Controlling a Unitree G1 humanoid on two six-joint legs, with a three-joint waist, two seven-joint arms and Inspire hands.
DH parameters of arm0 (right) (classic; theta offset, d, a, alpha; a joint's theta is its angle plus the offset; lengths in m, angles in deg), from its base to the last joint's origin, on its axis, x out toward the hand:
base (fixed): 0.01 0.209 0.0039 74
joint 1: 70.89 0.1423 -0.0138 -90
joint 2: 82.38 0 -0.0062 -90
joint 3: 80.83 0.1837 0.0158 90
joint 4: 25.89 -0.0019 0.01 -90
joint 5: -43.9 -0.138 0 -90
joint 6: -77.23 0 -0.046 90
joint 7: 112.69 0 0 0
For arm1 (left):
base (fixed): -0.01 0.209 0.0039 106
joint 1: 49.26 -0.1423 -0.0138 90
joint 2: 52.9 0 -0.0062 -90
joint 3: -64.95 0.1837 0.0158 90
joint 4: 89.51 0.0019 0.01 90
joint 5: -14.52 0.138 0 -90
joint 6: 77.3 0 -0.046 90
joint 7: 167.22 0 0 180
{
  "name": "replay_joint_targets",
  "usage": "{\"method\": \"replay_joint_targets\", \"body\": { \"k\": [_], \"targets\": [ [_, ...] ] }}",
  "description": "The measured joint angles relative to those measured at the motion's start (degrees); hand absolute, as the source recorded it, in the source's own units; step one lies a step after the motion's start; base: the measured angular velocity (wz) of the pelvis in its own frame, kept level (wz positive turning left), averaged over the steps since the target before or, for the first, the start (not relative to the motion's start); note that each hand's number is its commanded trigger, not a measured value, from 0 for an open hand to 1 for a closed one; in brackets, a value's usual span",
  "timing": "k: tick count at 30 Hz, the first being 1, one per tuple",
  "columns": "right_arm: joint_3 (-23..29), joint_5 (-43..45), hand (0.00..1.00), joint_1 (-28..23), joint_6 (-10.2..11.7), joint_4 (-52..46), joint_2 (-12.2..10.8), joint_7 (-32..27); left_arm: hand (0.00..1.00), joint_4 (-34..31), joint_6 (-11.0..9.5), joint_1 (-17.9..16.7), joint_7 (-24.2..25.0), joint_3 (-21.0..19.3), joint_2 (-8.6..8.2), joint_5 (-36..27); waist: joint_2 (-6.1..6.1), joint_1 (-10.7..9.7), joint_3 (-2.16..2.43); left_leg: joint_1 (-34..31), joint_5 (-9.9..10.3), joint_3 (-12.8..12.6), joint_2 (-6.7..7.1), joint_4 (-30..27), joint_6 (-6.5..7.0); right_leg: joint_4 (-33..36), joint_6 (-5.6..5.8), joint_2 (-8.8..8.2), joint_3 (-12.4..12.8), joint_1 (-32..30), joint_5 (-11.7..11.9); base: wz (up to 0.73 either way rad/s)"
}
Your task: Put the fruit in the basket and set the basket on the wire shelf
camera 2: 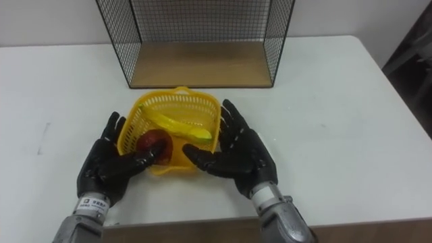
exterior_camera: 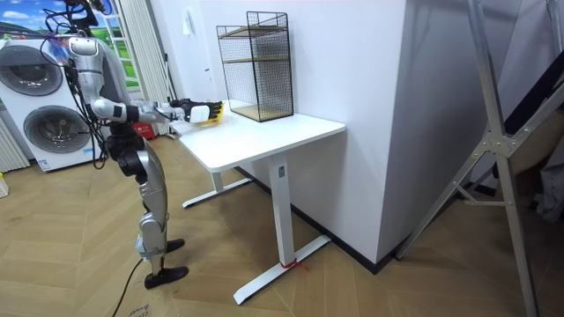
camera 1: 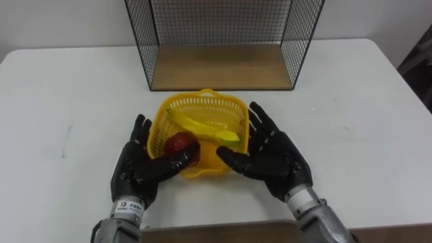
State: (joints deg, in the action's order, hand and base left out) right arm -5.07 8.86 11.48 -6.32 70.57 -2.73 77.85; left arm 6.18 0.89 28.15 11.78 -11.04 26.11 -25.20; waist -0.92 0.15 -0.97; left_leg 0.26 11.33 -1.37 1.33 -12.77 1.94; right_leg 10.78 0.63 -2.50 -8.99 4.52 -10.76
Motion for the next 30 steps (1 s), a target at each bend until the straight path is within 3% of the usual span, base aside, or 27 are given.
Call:
{"method": "replay_joint_targets", "body": {
  "k": [15, 19, 30],
  "targets": [
    [-0.7, 7.6, 0.00, 2.1, 0.8, 0.2, -0.8, -8.4, 0.00, -0.1, 0.1, 1.6, 0.0, 4.0, 0.07, 0.7, -0.20, -1.7, -0.09, -0.8, 0.0, 0.0, 0.13, -0.8, 0.05, 0.0, 0.05, -0.25, -0.4, -0.5, 0.0, 0.01],
    [-0.7, 8.6, 0.00, 2.2, 2.2, 0.2, -0.7, -10.8, 0.00, -0.4, 0.4, 1.9, 0.1, 6.4, 0.07, 1.2, -0.23, -2.1, -0.08, -0.6, 0.0, -0.2, 0.03, -0.7, 0.05, 0.0, 0.05, -0.19, -0.2, -0.5, 0.0, 0.00],
    [-0.1, 8.6, 0.00, 2.6, 5.2, 0.2, -0.8, -13.3, 0.00, -5.6, 0.5, 3.5, 0.1, 6.5, 0.10, 1.3, -0.36, -3.7, -0.15, -0.7, 0.0, -0.4, -0.08, -0.8, 0.04, 0.0, 0.02, -0.05, -0.1, -0.7, 0.0, 0.00]
  ]
}}
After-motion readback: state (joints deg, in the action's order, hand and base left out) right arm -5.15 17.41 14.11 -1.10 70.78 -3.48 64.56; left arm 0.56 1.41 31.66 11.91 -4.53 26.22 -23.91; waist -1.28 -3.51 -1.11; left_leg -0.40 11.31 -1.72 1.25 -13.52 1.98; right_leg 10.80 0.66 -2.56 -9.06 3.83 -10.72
